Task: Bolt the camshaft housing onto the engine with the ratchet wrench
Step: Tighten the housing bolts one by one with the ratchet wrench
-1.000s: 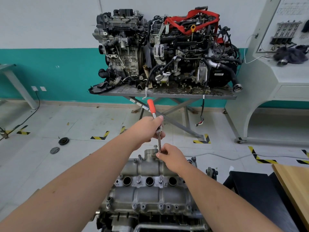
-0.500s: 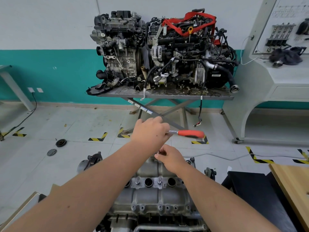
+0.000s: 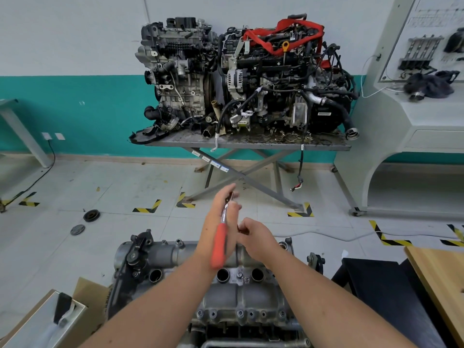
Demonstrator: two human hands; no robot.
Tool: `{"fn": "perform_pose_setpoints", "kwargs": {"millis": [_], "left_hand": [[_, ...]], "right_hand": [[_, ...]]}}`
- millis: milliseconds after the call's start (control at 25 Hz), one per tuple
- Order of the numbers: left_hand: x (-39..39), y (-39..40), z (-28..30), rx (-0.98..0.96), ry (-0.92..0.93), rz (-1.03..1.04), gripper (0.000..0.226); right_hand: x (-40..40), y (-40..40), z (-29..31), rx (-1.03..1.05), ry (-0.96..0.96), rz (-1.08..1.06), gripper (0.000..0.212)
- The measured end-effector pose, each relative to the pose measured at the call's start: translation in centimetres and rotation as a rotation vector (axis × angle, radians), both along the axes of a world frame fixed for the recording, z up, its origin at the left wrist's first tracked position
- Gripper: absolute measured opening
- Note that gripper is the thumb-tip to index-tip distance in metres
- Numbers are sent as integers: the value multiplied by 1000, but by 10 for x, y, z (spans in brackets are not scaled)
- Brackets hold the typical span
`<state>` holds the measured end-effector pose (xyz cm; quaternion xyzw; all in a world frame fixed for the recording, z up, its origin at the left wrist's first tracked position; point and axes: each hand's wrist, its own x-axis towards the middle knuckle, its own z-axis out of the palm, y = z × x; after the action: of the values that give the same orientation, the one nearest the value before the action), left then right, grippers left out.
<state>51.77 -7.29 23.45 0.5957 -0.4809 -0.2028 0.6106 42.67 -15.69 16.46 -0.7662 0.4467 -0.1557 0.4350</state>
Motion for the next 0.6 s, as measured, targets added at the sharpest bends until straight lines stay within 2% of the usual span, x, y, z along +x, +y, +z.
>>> {"fn": "perform_pose_setpoints", "kwargs": {"millis": [120,200,280,440,600], "left_hand": [[-2,-10,9,112,607,52,45],[4,-11,15,143,816,-10,53],[13,-10,22,200,825,-40,50],[20,-8,30,331,610,-135,44],[24,-3,36,365,553,-289,36]], "right_hand": [[0,1,1,-34,-4,-11,27],[0,0,0,-41,-12,-18,28],[0,1,0,-44,-14,-16,28],[-1,1,0,-37,-24,-9,25],[-2,1,0,-35,-27,-15,22]]}}
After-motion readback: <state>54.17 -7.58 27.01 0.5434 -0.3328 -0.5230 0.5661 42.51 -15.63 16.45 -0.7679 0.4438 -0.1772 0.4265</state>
